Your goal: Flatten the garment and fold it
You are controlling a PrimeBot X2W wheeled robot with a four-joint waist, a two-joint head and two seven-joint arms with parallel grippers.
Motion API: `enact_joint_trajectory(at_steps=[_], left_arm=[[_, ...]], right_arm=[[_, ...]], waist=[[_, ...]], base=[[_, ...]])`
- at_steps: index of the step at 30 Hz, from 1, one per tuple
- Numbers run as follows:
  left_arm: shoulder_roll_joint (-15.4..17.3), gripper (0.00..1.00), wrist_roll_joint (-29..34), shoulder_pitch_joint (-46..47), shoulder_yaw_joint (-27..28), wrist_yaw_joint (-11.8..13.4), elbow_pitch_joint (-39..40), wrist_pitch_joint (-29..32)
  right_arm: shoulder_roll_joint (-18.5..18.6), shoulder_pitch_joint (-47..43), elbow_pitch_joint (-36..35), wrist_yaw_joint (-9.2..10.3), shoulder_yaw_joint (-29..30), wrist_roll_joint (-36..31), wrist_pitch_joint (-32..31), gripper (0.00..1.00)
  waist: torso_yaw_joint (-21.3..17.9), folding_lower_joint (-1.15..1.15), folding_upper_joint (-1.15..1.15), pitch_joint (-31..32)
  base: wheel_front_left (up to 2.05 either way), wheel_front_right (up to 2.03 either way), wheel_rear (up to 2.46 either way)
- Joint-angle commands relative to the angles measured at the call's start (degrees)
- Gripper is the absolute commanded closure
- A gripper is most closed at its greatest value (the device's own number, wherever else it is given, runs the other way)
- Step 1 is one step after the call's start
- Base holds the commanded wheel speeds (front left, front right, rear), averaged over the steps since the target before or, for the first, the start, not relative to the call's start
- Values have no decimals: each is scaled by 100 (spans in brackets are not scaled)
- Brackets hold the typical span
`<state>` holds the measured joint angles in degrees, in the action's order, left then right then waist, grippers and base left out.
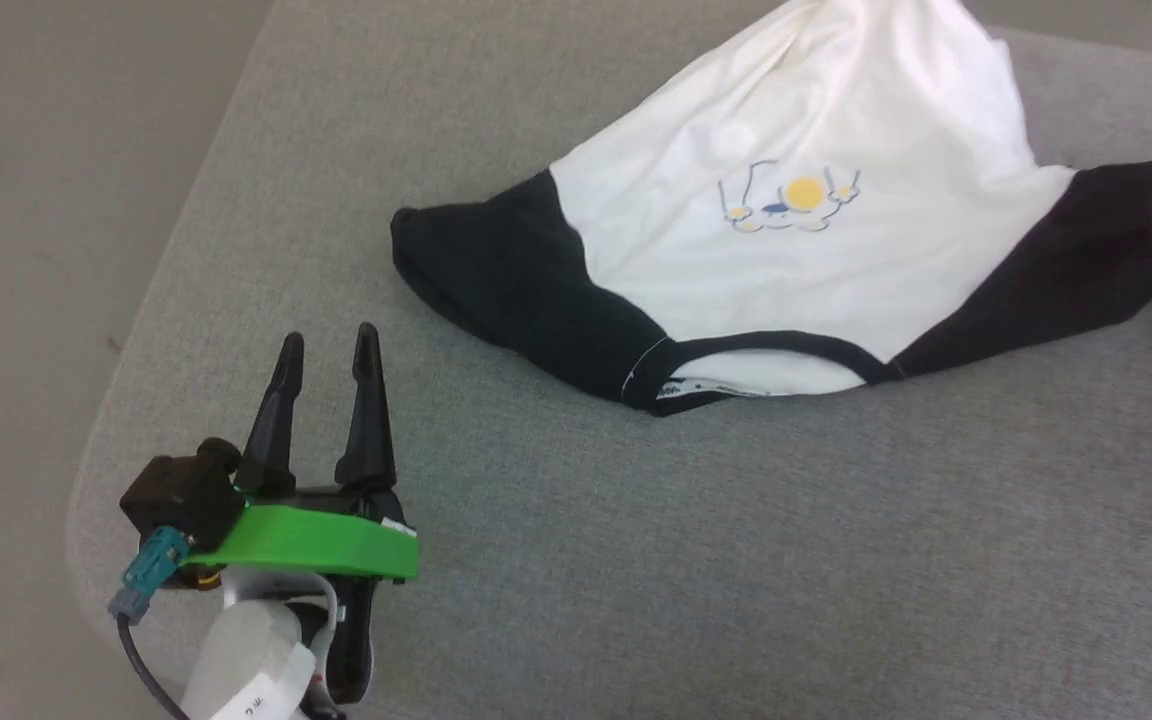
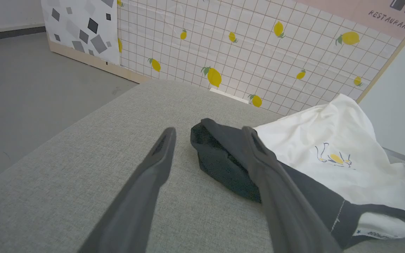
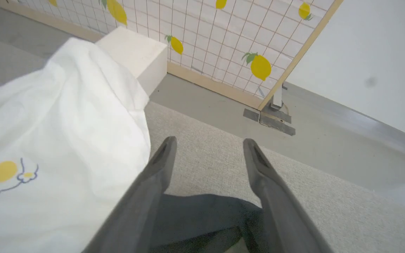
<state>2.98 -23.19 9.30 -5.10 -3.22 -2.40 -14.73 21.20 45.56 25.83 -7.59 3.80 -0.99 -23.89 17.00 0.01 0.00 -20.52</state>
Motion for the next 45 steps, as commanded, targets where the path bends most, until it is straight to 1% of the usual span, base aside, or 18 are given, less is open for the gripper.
enact_joint_trajectory(at_steps=[1, 6, 9, 12, 16, 18, 23, 28, 32, 37, 45], left_arm=[[-11, 0, 47, -77, 23, -16, -15, -27], [-11, 0, 139, -260, 90, -28, -43, -27], [-11, 0, 173, -368, 121, -38, -54, -27], [-11, 0, 178, -448, 122, -43, -47, -27], [-11, 0, 161, -521, 113, -31, -28, -27], [-11, 0, 151, -543, 104, -27, -23, -27], [-11, 0, 130, -520, 82, -26, 13, -27], [-11, 0, 77, -372, 0, -41, 38, -27], [-11, 0, 19, -250, -39, -45, 32, -27], [-11, 0, -46, -159, -71, -36, 35, -27], [-11, 0, -94, -125, -72, -5, 4, -27]], right_arm=[[-153, -273, -121, 10, 129, 161, 226, 0], [-739, -1251, -730, 10, 573, 464, 707, 0], [-1156, -1948, -1109, 10, 824, 570, 792, 0], [-1503, -2655, -1453, 10, 947, 605, 724, 0], [-1705, -3228, -1663, 10, 901, 656, 469, 0], [-1745, -3307, -1694, 10, 906, 649, 336, 0], [-1783, -2921, -1493, 10, 943, 487, -194, 0], [-1614, -2042, -836, 10, 984, -30, -940, 0], [-1459, -1421, -343, 10, 1123, -499, -1361, 0], [-1359, -946, 38, 10, 1191, -942, -1519, 0], [-1398, -913, 624, 10, 1097, -1117, -1625, 0]], waist=[[-327, -1, 0, 437], [-520, -1, 0, 778], [-577, -1, 0, 913], [-598, -1, 0, 984], [-619, -1, 0, 1013], [-620, -1, 0, 1014], [-603, -1, 0, 895], [-498, -1, 0, 627], [-350, -1, 0, 411], [-178, -1, 0, 174], [-139, -1, 0, 98]], base=[[0, 0, 0], [0, 0, 0], [0, 0, 0], [0, 0, 0], [0, 0, 0], [0, 0, 0], [0, 0, 0], [0, 0, 0], [0, 0, 0], [0, 0, 0], [0, 0, 0]])
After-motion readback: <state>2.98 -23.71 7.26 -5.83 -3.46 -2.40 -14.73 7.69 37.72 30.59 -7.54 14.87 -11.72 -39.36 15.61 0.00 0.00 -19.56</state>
